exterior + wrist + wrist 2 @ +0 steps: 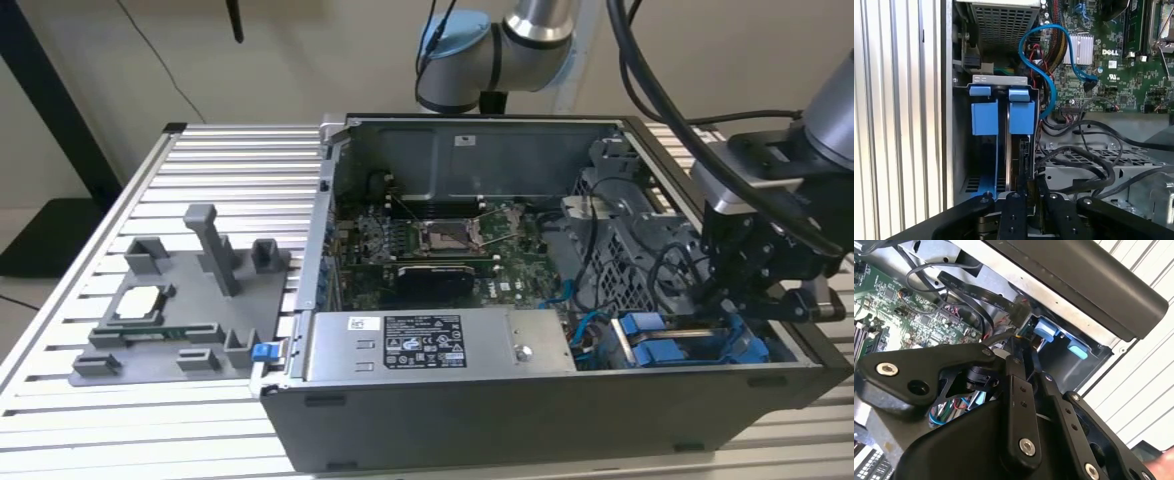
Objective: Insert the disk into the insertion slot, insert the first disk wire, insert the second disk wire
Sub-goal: 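Insert the first disk wire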
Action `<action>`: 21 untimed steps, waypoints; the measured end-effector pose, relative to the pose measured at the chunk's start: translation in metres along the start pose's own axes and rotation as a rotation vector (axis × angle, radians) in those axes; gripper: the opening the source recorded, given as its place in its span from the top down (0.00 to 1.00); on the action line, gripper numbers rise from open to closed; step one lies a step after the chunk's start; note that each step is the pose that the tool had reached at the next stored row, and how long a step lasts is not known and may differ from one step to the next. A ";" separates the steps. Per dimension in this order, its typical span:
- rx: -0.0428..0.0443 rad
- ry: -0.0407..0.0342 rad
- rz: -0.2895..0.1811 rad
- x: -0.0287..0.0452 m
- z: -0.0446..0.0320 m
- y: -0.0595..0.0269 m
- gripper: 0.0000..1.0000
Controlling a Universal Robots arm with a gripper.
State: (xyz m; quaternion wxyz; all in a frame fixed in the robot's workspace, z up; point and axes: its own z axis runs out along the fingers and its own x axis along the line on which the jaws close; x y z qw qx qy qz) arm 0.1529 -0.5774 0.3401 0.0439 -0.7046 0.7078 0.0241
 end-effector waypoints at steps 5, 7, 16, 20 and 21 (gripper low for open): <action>0.0006 0.0005 0.002 -0.0003 0.0016 0.0001 1.00; 0.0004 0.0002 0.003 -0.0002 0.0017 0.0001 1.00; -0.0037 0.0005 0.017 -0.0004 -0.0023 -0.0001 1.00; -0.0025 0.0032 0.029 -0.0002 -0.0020 -0.0001 1.00; -0.0024 0.0041 0.030 -0.0001 -0.0018 -0.0001 1.00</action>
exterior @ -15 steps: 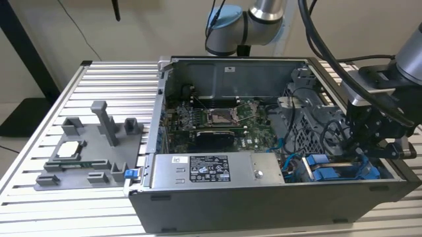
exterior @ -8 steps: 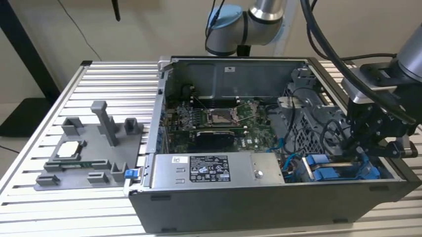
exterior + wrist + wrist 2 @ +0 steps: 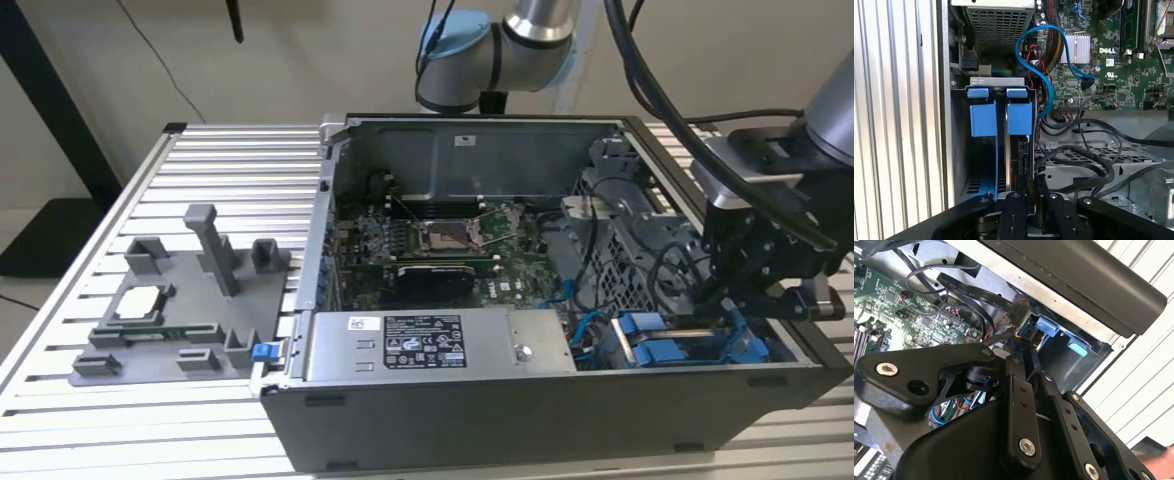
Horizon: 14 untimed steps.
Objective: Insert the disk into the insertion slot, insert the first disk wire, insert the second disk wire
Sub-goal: 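Insert the first disk wire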
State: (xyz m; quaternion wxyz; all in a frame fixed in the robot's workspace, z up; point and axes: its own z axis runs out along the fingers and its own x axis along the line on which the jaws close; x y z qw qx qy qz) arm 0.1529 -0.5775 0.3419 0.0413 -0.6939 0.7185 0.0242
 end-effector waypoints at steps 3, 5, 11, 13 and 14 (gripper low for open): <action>0.0007 0.0020 0.000 0.0000 0.0006 0.0000 1.00; 0.0008 0.0039 0.000 0.0001 0.0010 0.0000 1.00; 0.0017 0.0101 0.000 0.0003 0.0032 0.0001 1.00; 0.0018 0.0121 0.000 0.0005 0.0051 0.0001 1.00; 0.0017 0.0137 0.000 0.0006 0.0063 0.0002 1.00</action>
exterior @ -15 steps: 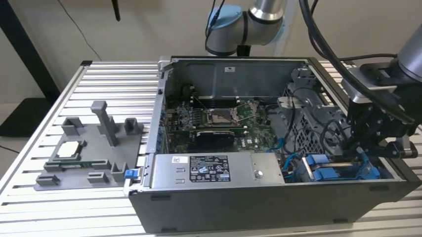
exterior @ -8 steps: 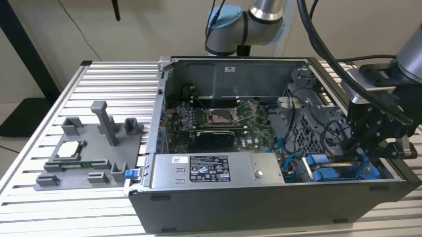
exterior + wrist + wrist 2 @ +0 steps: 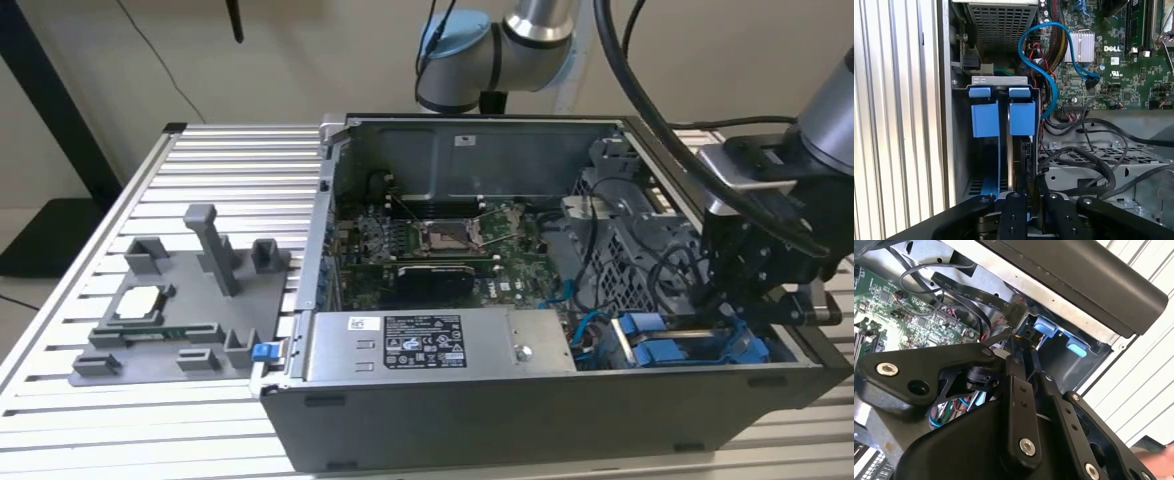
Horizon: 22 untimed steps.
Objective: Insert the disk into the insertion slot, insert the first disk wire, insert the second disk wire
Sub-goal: 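Insert the first disk wire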
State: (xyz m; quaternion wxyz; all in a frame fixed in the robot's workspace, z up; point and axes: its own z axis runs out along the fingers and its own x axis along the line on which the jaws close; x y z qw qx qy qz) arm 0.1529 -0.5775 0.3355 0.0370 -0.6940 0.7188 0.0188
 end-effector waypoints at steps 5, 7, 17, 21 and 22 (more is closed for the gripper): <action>0.0002 0.0041 0.000 0.0001 0.0018 0.0000 0.00; 0.0002 0.0039 0.000 -0.0006 -0.0062 -0.0001 0.00; 0.0002 0.0044 0.000 -0.0050 -0.0410 -0.0010 0.00; 0.0002 0.0045 0.000 -0.0053 -0.0418 -0.0032 0.00; 0.0003 0.0043 0.000 -0.0056 -0.0416 -0.0054 0.00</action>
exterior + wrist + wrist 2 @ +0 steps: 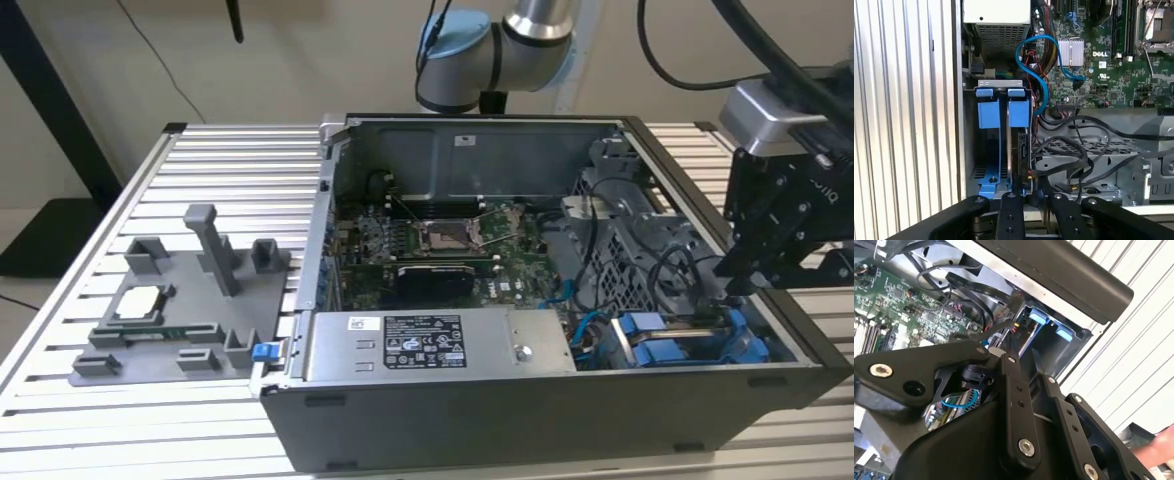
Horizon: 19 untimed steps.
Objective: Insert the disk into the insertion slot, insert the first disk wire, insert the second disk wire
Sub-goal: 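Insert the first disk wire, then insert the second disk wire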
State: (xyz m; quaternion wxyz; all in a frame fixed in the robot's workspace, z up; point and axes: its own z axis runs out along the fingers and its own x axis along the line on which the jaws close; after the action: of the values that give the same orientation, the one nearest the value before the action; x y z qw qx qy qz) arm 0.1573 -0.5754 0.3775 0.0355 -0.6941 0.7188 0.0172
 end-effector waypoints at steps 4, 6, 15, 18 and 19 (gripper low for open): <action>-0.0004 0.0002 0.000 -0.0046 0.0007 -0.0122 0.00; -0.0004 0.0002 0.000 -0.0085 0.0014 -0.0166 0.00; 0.0002 -0.0003 0.008 -0.0157 0.0060 -0.0242 0.00; 0.0001 -0.0049 0.012 -0.0161 0.0085 -0.0245 0.00; -0.0001 -0.0070 0.014 -0.0163 0.0093 -0.0245 0.00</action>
State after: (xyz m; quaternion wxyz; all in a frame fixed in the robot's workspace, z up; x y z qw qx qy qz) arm 0.1826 -0.5594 0.3701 0.0379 -0.6891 0.7234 0.0199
